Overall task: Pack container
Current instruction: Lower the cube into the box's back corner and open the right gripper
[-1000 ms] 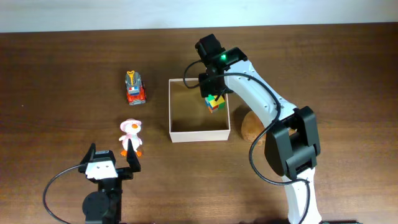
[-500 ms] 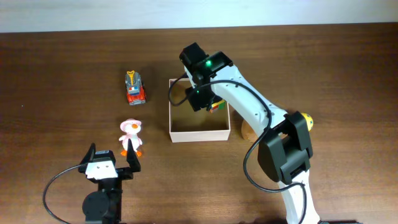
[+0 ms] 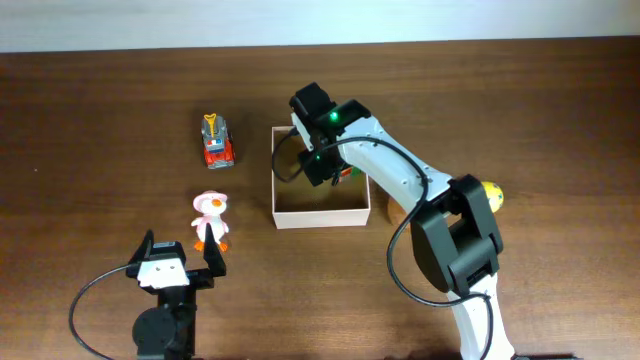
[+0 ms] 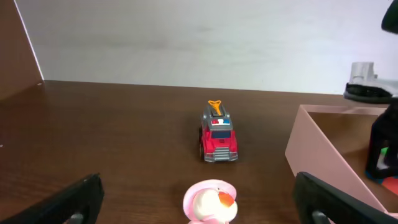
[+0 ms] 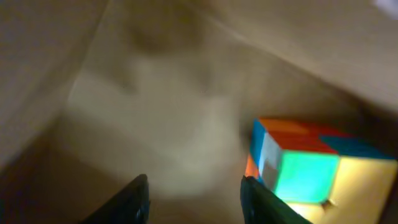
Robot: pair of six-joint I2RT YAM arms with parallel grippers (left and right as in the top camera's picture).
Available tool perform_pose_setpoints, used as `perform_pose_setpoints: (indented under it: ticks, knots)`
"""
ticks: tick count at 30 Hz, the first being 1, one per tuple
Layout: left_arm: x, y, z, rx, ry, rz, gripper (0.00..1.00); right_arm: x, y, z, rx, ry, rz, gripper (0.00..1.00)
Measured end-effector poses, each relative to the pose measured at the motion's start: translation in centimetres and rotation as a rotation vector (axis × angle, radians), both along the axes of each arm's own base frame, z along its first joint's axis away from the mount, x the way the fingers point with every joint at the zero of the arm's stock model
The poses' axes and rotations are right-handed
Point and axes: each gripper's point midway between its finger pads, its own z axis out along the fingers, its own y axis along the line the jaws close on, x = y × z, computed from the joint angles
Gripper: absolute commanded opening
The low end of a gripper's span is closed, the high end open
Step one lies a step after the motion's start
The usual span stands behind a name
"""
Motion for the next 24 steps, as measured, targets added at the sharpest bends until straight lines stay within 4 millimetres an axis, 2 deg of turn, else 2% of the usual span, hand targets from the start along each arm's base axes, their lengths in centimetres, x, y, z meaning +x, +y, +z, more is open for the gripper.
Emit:
perform_pose_setpoints:
  ticks: [10,24]
  knots:
    - [0.0,0.0,0.0,0.000,0.000,0.000,0.99,1.1,-0.5,-0.1,-0.028,-0.053,0.009,0.51]
    - [0.0,0.0,0.0,0.000,0.000,0.000,0.99,2.5,-3.1,-0.1,-0.068,-0.069,-0.045,0.51]
